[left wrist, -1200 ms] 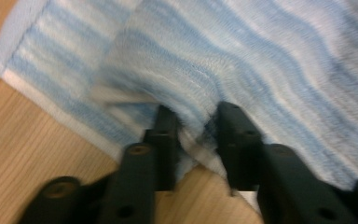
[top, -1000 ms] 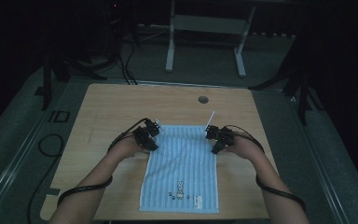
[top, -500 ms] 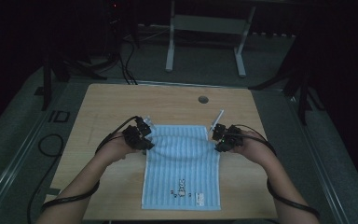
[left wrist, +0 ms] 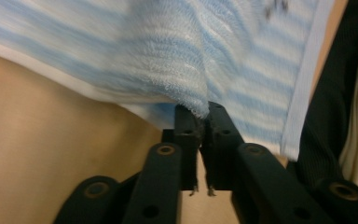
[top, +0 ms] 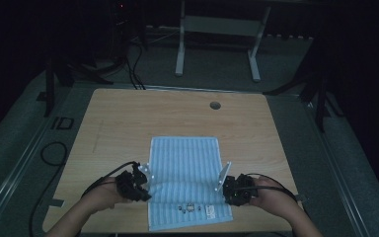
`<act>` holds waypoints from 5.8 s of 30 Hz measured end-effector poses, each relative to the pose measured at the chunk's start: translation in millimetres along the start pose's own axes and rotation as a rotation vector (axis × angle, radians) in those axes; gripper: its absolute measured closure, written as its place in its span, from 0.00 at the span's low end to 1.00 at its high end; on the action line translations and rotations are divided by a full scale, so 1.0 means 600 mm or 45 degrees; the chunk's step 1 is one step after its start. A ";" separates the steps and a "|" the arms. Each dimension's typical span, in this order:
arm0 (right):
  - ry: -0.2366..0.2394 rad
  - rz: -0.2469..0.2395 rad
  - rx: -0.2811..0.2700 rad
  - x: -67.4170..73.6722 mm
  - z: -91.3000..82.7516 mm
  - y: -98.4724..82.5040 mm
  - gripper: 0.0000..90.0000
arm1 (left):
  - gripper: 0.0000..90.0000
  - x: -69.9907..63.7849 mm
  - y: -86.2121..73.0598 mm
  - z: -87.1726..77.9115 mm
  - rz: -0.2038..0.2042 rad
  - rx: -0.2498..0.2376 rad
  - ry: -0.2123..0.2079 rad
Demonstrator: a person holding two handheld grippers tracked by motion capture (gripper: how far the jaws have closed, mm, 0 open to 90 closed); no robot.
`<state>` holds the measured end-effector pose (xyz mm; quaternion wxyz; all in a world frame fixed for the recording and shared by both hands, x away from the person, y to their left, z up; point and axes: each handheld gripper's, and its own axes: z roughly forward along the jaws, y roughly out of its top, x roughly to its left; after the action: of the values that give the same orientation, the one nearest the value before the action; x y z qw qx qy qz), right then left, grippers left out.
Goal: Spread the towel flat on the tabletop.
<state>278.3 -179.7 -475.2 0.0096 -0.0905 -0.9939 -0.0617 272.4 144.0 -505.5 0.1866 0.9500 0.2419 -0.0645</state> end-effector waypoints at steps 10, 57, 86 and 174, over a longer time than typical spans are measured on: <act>-0.096 0.069 -0.047 -0.071 -0.030 0.017 1.00 | 0.73 0.048 0.022 -0.047 -0.015 -0.060 0.167; 0.007 0.384 0.057 -0.283 0.064 0.046 0.99 | 0.77 0.234 0.235 0.052 -0.127 0.130 0.285; 0.116 -0.107 0.011 -0.042 0.031 0.005 0.78 | 0.69 -0.042 0.084 0.011 0.294 -0.014 0.122; 0.036 0.127 0.026 -0.151 0.061 -0.015 0.92 | 0.59 0.049 0.143 0.071 0.139 -0.001 0.160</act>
<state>365.6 -200.3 -515.4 0.0278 -0.1391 -0.9885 -0.0522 338.6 70.6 -523.2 0.1747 0.9639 0.2008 0.0054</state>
